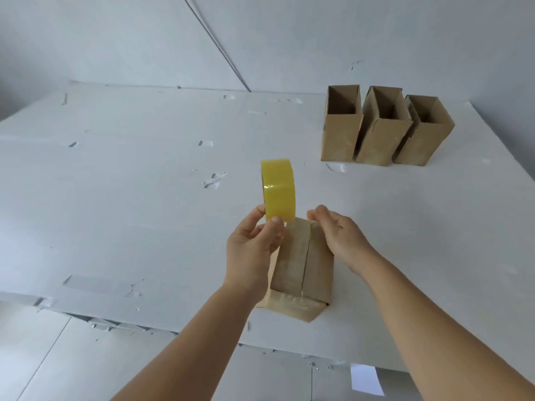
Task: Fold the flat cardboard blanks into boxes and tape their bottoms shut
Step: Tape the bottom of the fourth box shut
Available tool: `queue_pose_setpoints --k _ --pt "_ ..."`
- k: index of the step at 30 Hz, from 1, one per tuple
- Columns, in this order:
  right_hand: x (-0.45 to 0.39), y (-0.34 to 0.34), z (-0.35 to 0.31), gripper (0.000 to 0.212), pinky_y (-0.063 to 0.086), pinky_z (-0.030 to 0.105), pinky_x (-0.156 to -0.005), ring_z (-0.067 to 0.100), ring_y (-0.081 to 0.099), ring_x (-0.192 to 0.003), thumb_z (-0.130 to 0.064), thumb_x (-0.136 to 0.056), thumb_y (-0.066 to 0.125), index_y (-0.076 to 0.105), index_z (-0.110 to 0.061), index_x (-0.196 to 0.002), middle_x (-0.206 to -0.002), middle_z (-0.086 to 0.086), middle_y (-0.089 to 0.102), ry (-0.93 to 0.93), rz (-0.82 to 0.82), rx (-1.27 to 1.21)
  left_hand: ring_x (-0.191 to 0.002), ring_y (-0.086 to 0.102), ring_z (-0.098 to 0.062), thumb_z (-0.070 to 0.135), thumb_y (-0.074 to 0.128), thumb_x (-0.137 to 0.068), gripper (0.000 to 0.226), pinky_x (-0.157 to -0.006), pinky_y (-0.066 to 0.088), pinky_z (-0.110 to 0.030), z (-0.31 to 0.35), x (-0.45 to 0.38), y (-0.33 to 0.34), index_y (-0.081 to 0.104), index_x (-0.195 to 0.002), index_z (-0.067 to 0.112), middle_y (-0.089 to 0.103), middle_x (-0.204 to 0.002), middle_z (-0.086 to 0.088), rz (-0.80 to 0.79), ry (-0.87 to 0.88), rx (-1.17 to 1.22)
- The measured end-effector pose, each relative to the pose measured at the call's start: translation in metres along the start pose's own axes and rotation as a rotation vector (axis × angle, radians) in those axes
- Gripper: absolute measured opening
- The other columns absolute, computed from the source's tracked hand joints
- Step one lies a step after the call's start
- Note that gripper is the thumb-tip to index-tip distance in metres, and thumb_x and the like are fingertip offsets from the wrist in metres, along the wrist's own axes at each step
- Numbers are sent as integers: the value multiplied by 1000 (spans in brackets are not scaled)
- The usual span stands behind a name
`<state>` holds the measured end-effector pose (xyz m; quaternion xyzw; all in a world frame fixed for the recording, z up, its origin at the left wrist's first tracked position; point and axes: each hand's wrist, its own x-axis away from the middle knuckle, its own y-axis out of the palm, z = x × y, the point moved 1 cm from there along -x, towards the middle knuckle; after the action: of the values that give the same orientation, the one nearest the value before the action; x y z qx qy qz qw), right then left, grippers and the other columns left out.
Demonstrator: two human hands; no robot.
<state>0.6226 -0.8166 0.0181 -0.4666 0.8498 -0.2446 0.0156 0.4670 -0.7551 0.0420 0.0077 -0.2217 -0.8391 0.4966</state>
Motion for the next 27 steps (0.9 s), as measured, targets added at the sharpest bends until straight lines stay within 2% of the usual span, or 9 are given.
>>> queue_pose_setpoints --k 2,6,10,13,15,17,19,22,27 --pt "6 -4 -17 78 33 26 -106 8 48 -126 -69 -78 26 50 -21 -135 -134 -6 55 -106 74 -63 -74 59 -15 8 60 -91 19 -79 53 -26 7 -4 2 68 -107 15 63 -76 -5 -64 10 -32" --pt "14 -8 -42 78 35 26 -103 7 43 -129 -70 -76 31 33 -32 -144 -143 -9 44 -187 112 -207 -76 61 -17 6 57 -92 20 -82 54 -30 20 -8 7 67 -109 10 63 -81 -9 -180 41 -87" --pt "12 -23 -51 79 42 32 -98 11 54 -118 -73 -78 49 34 -31 -143 -133 -5 53 -196 50 -446 -69 61 -15 3 52 -95 22 -76 53 -27 39 -12 11 66 -109 10 60 -75 -8 -319 47 -147" --pt "13 -33 -55 105 40 26 -82 10 56 -100 -77 -52 69 39 -28 -140 -116 -8 58 -191 4 -582 -64 59 -16 2 53 -93 22 -73 52 -29 55 -17 16 66 -108 12 56 -69 -7 -421 3 -199" --pt "13 -37 -56 121 34 29 -90 10 50 -108 -84 -34 71 40 -31 -138 -120 -9 55 -177 -12 -597 -61 57 -14 1 52 -92 24 -71 53 -28 62 -20 18 67 -107 12 55 -68 -6 -458 -31 -221" --pt "16 -38 -57 117 26 35 -103 13 43 -124 -84 -29 71 43 -38 -132 -130 -9 51 -169 -49 -617 -60 55 -12 -1 50 -93 27 -69 53 -26 65 -23 19 67 -107 13 53 -67 -5 -453 -63 -235" --pt "18 -42 -57 105 28 38 -107 15 43 -126 -78 -28 76 47 -40 -122 -128 -9 51 -170 -46 -666 -60 54 -11 0 54 -91 26 -71 54 -27 66 -26 19 68 -109 14 53 -66 -4 -446 -118 -253" --pt "23 -49 -57 106 49 38 -94 20 52 -120 -71 -30 83 49 -33 -123 -127 -1 52 -187 -27 -691 -61 55 -11 17 73 -76 37 -74 54 -30 65 -31 18 66 -112 11 55 -67 -2 -457 -225 -286" --pt "29 -61 -58 99 55 32 -77 7 67 -96 -72 -34 80 51 -36 -122 -108 -12 65 -256 -29 -618 -56 54 -9 26 74 -66 39 -68 55 -28 67 -34 19 67 -95 3 57 -69 0 -470 -313 -358"
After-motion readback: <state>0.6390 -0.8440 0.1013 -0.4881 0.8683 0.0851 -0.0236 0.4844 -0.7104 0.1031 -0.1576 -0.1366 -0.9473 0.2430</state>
